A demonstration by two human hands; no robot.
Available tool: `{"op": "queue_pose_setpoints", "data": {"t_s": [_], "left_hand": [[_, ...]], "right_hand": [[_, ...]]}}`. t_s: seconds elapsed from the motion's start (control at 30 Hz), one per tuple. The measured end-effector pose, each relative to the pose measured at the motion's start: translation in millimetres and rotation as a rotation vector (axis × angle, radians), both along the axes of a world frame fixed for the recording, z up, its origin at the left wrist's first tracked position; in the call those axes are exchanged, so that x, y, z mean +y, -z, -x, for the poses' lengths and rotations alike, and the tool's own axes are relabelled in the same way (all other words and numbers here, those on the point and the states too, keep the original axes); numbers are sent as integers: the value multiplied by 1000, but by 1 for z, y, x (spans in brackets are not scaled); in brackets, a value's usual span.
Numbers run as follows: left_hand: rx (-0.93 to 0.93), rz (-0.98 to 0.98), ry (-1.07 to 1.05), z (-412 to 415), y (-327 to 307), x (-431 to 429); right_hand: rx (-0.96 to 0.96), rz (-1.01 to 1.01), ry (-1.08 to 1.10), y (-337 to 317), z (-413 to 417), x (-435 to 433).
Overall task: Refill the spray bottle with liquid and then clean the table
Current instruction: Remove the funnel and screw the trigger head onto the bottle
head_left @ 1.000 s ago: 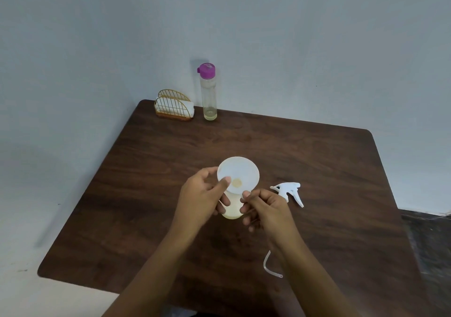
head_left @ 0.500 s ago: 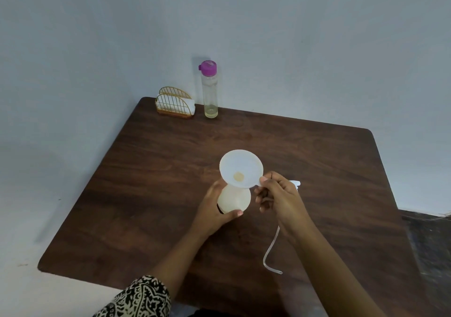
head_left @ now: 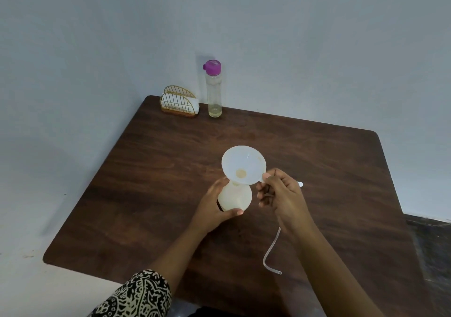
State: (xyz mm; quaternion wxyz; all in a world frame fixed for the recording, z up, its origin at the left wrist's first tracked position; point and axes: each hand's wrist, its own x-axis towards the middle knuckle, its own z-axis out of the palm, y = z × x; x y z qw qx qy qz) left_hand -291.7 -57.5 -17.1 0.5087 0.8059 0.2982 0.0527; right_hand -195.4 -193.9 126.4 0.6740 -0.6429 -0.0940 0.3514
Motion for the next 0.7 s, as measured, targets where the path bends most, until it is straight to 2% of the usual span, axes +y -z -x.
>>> {"op": "queue_pose_setpoints", "data": {"t_s": [0.3, 0.37, 0.43, 0.5, 0.6, 0.7], "left_hand": [[47, 42, 67, 4, -13, 6], [-43, 95, -70, 7, -34, 12], [-256, 195, -259, 5, -66, 16], [-362, 233, -312, -4, -105, 18], [-332, 199, -229, -22, -147, 18], [-277, 144, -222, -35, -162, 19]], "right_hand": [[-31, -49, -10, -10, -11, -5], [-45, -45, -7, -11, -16, -5], [-45, -44, -12, -10, -20, -3], [-44, -50, -18, -8, -22, 1], [-33, -60, -15, -7, -26, 8], [-15, -91, -11, -6, -29, 15]]}}
